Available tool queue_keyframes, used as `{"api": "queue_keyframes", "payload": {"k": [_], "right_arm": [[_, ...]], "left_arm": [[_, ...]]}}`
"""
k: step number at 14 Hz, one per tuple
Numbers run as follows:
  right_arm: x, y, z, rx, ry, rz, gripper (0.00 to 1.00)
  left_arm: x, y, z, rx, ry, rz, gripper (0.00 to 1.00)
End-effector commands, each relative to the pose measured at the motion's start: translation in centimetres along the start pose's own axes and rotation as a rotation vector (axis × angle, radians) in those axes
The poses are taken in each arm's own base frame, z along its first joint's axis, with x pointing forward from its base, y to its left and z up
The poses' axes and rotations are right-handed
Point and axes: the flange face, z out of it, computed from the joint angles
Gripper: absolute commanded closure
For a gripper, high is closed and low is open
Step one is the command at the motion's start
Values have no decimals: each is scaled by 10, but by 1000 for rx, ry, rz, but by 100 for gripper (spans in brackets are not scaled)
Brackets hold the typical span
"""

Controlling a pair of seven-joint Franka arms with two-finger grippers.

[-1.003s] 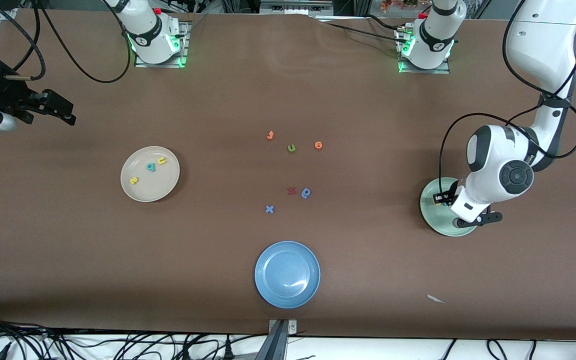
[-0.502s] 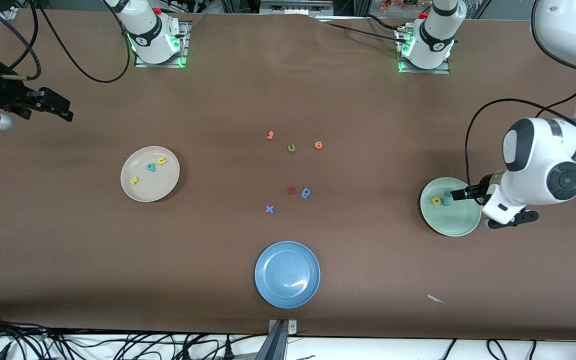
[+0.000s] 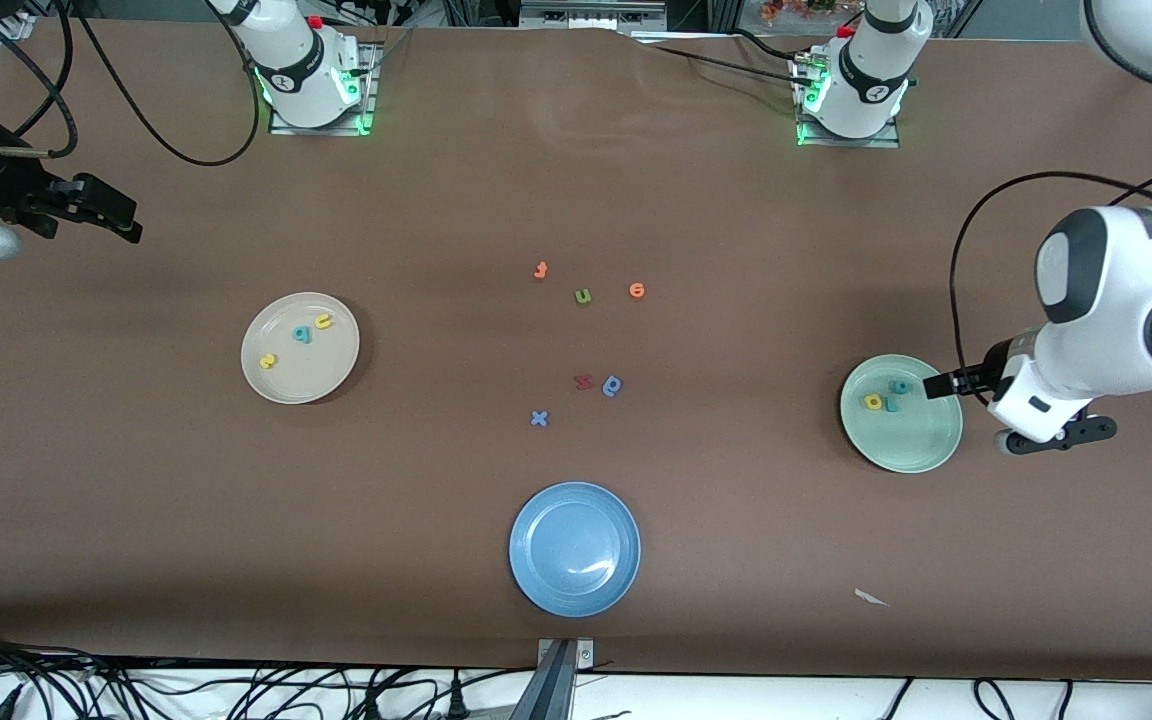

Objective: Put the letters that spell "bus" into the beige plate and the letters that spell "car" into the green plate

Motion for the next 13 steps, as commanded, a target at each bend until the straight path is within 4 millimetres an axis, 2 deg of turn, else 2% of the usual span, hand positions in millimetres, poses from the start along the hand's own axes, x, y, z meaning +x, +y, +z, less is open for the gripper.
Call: {"api": "queue_keyframes", "payload": {"k": [1,4,5,6,8,10,13], "right_arm": [[0,-1,-5,-3,0,-7,0],[0,-1,-5,-8,-1,-8,0],[0,-2,-5,-7,-1,-8,0],[0,-2,-6,-8,1,-8,0],[0,-2,-5,-8,1,-8,0],[0,-2,-6,-8,1,-8,0],[0,-2,-6,-8,2,-8,0]], "left_arm": [[-31,-20,-57,-37,46,60,0],[-62,-29,-123,-49,139,107,0],[-72,-23,-142,-42,174,138,0],[-79,-26,-156,-40,201,138,0],[-88,-24,-171,-42,229,148,0],[-93,-23,-178,-43,241,152,0],[-90,-23,-173,-42,230,150,0]]}}
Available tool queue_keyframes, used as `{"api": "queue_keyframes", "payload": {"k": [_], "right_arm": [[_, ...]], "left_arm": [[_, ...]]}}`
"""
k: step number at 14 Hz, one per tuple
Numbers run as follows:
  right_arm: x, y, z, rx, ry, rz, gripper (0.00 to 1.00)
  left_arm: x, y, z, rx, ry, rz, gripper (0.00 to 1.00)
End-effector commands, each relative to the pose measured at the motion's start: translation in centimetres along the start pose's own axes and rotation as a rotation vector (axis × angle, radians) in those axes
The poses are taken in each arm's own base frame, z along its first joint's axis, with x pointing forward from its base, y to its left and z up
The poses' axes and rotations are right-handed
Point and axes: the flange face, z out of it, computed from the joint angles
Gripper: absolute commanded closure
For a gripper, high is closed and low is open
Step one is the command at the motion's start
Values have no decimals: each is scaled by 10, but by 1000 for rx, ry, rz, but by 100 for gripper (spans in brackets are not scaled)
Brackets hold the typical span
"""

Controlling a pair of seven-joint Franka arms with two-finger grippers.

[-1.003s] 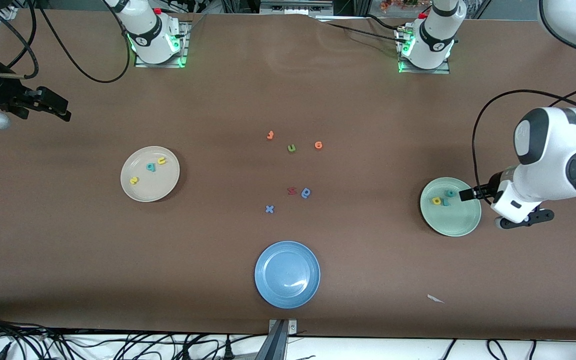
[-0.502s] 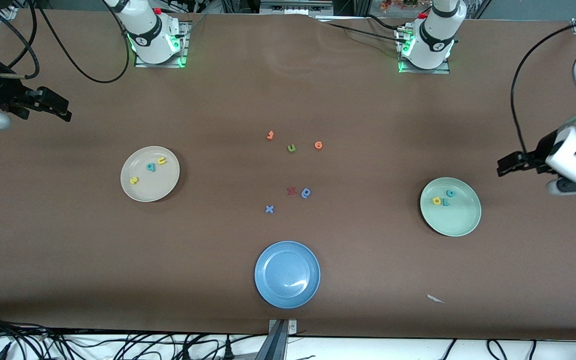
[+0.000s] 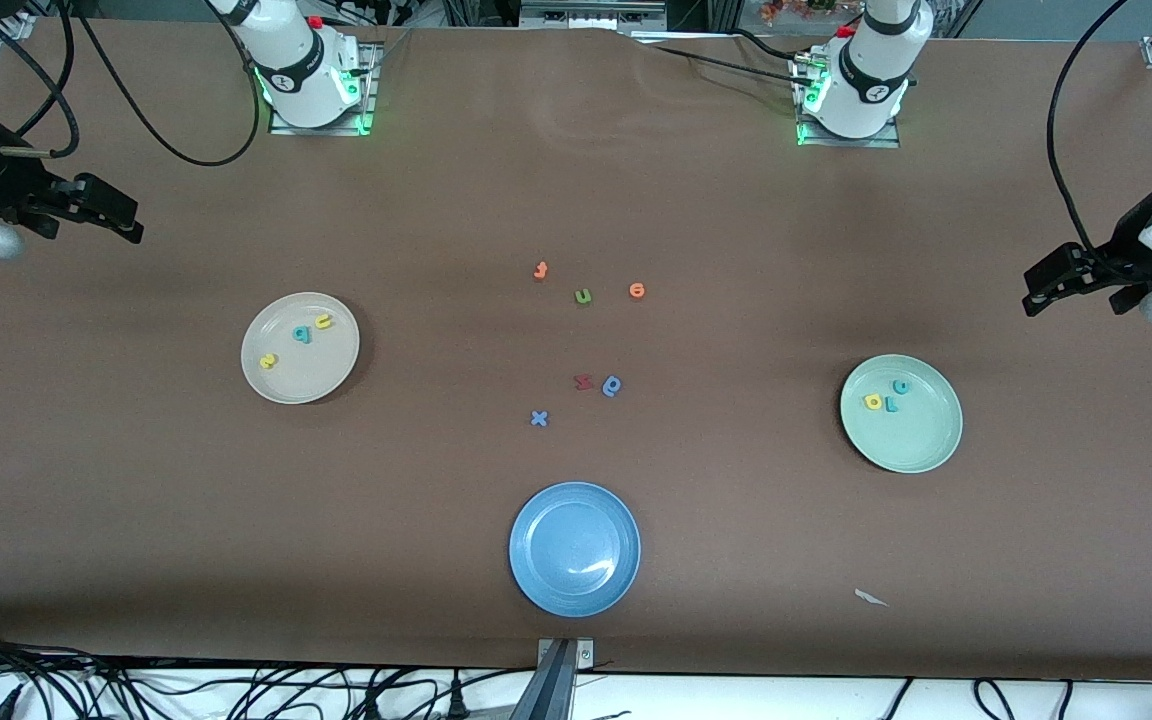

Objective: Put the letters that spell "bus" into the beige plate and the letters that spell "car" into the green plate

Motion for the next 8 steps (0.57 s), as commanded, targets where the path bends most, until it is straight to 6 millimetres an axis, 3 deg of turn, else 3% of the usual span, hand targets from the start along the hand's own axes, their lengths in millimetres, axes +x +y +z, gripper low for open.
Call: {"api": "queue_keyframes", "payload": {"k": [1,8], "right_arm": [[-1,-2,-6,-8,1,-8,0],[0,-1,-6,-10,1,-8,0]], "left_arm": [[-5,-3,2,-10,-6,20,0],[-6,-2,-1,-5,-16,24,0]]}}
